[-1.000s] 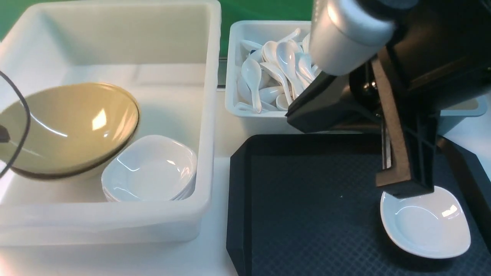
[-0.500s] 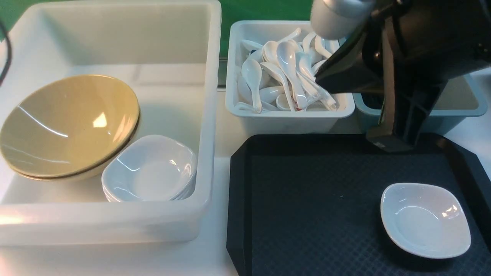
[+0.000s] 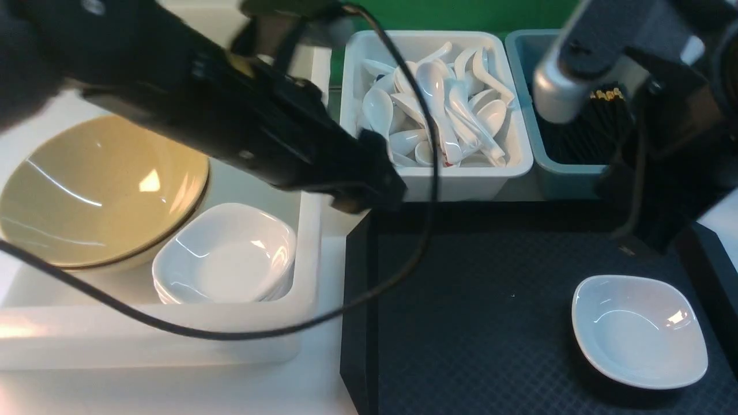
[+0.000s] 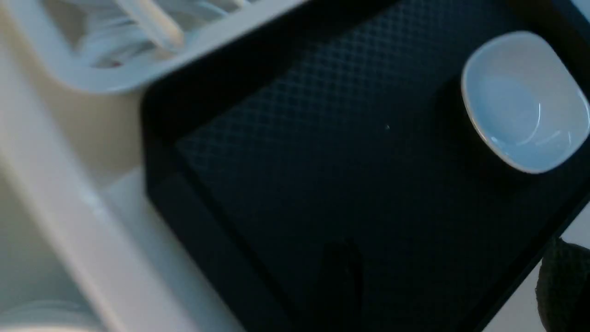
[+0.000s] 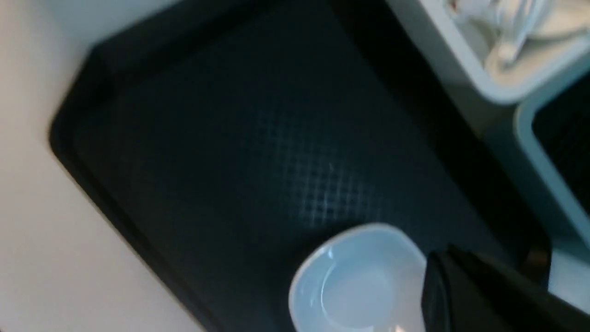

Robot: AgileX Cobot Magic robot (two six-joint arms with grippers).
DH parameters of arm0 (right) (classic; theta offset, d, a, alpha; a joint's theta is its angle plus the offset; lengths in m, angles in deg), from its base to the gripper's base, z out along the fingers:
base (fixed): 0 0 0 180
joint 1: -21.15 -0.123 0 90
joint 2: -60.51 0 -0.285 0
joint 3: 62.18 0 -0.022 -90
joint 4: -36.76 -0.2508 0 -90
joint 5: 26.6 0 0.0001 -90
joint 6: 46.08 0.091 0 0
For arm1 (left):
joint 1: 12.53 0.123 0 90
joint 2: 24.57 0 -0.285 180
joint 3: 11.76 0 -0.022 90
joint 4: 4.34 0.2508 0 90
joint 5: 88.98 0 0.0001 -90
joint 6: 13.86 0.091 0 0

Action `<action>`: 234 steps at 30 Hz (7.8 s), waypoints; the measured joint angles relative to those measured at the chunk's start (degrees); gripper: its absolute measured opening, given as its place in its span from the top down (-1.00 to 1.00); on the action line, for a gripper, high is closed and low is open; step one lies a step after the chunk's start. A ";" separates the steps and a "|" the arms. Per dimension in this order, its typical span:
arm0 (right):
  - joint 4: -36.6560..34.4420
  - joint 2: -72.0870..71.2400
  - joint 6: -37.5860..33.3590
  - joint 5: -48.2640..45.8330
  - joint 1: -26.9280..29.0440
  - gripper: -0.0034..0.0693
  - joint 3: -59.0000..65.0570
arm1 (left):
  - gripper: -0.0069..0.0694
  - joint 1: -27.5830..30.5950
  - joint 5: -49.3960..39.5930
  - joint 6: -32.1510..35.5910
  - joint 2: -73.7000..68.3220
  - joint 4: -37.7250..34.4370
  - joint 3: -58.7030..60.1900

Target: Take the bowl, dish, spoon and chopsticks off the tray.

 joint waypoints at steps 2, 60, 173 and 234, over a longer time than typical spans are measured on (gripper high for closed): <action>0.13 -3.18 0.79 -0.14 3.33 0.78 4.87 | -0.46 -3.58 0.11 -1.01 -4.12 1.21 -1.24; -34.09 -8.07 -20.97 8.73 -0.80 0.78 -0.25 | 0.82 30.62 -12.85 5.37 12.04 4.53 0.61; -1.60 -64.62 22.79 68.64 27.05 0.82 72.08 | 0.85 28.80 4.00 -6.42 79.47 21.69 48.92; -1.60 -72.96 19.61 52.54 34.08 0.78 75.79 | 0.85 38.61 38.59 -6.63 85.90 21.68 74.91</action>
